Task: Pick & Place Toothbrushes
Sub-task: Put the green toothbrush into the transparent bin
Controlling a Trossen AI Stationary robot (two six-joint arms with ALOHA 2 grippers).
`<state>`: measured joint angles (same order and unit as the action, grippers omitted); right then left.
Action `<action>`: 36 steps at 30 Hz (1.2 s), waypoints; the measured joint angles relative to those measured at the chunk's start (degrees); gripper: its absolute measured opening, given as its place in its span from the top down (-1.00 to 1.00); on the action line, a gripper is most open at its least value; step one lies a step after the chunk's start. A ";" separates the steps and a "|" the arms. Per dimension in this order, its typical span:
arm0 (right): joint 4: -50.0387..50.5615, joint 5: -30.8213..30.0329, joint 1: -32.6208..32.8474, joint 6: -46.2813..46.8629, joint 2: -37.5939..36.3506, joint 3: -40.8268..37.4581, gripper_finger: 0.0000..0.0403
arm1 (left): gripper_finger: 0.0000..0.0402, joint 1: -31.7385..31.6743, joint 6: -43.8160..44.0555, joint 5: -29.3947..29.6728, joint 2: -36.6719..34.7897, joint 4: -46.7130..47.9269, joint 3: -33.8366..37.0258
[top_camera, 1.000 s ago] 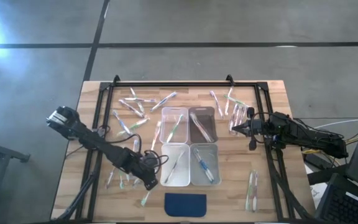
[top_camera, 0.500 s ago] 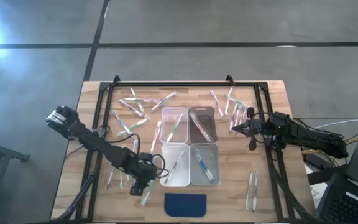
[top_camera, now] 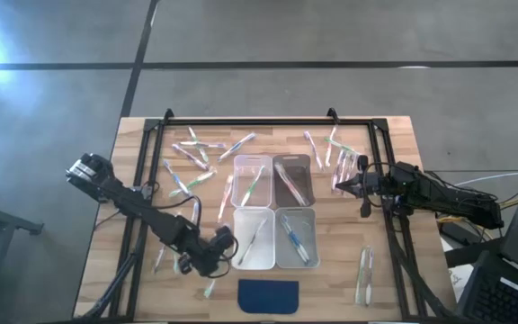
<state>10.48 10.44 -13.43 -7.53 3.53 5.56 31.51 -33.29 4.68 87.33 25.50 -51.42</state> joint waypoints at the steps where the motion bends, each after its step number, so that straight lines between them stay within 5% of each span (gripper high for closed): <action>1: 0.00 0.00 0.00 0.00 0.00 0.00 0.96 | 0.06 0.00 -3.73 1.69 0.00 0.02 0.00; 7: 0.00 0.00 0.00 0.00 0.00 0.00 0.96 | 0.10 0.10 -22.24 7.25 0.00 0.02 0.02; 19: 0.00 0.00 0.01 0.00 0.00 0.00 0.96 | 0.10 2.95 -41.25 7.21 0.00 1.52 0.09; 36: -0.02 -0.02 0.00 0.00 0.00 0.00 0.96 | 0.11 3.58 -51.54 5.36 4.18 -4.83 0.07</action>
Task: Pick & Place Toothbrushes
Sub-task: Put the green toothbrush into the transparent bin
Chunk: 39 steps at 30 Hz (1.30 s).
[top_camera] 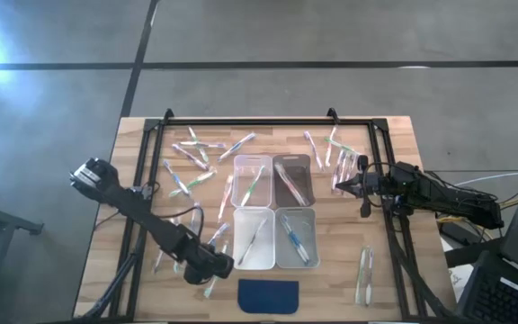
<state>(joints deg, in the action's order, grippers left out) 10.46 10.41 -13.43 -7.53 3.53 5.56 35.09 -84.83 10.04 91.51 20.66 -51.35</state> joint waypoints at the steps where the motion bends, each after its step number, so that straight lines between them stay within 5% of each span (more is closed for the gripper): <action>1: 0.02 0.00 0.00 0.00 0.02 0.00 0.96 | 0.11 0.00 -0.20 0.00 0.53 0.11 0.00; 23: 0.02 0.00 0.00 0.00 0.01 -0.01 0.96 | 0.13 1.31 -0.60 0.87 6.30 -0.24 -0.26; 39: 0.02 0.00 0.02 0.00 0.02 0.00 0.96 | 0.57 2.25 2.94 -0.68 10.83 -0.57 -0.04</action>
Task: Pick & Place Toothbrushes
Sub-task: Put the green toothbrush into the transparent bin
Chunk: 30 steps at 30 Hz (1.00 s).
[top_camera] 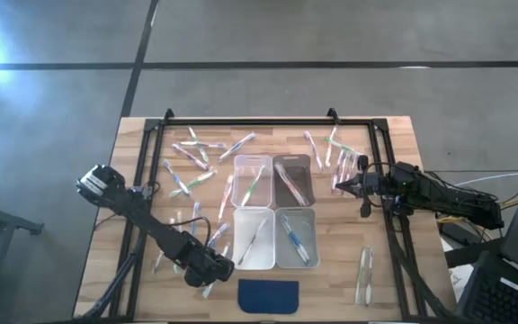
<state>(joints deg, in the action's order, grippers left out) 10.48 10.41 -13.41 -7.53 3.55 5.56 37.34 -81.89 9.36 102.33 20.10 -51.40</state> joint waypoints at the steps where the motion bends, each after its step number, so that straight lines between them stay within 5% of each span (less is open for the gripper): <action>1: 0.00 0.00 0.00 0.00 -0.02 0.00 0.96 | 0.58 0.04 0.65 -0.04 0.37 -0.02 0.00; 19: 0.00 0.00 0.00 0.00 0.00 0.00 0.96 | 0.81 2.15 6.91 -1.61 0.72 0.61 -0.15; 30: 0.00 0.00 -0.02 0.00 0.00 0.00 0.96 | 0.83 3.46 13.28 -2.06 -7.98 2.46 0.30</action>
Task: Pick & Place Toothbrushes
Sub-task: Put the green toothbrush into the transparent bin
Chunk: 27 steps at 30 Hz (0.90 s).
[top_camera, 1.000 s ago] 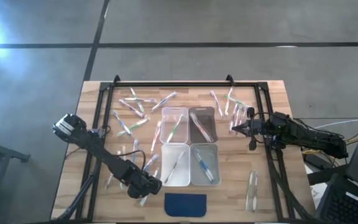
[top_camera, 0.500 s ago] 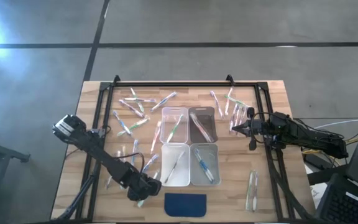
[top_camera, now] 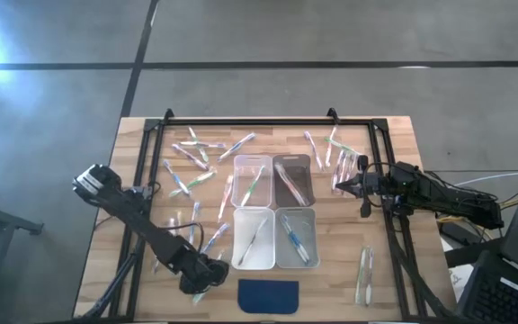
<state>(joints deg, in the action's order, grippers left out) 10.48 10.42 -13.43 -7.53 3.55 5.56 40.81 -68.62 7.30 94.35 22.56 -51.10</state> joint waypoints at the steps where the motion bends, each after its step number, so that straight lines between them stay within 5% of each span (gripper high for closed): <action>1: 0.02 0.00 0.02 0.00 0.00 0.00 0.96 | 0.84 0.17 0.89 -0.40 -0.89 0.46 0.10; 18: 0.00 0.02 0.01 0.00 0.00 0.00 0.96 | 0.99 1.08 18.77 0.27 -12.22 -0.83 -0.32; 27: 0.00 0.02 0.01 0.00 0.00 0.00 0.96 | 1.00 1.11 38.25 13.86 -19.40 -1.08 -2.44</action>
<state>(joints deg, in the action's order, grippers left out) 10.48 10.44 -13.42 -7.53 3.55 5.56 41.91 -30.36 21.16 74.95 21.47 -53.54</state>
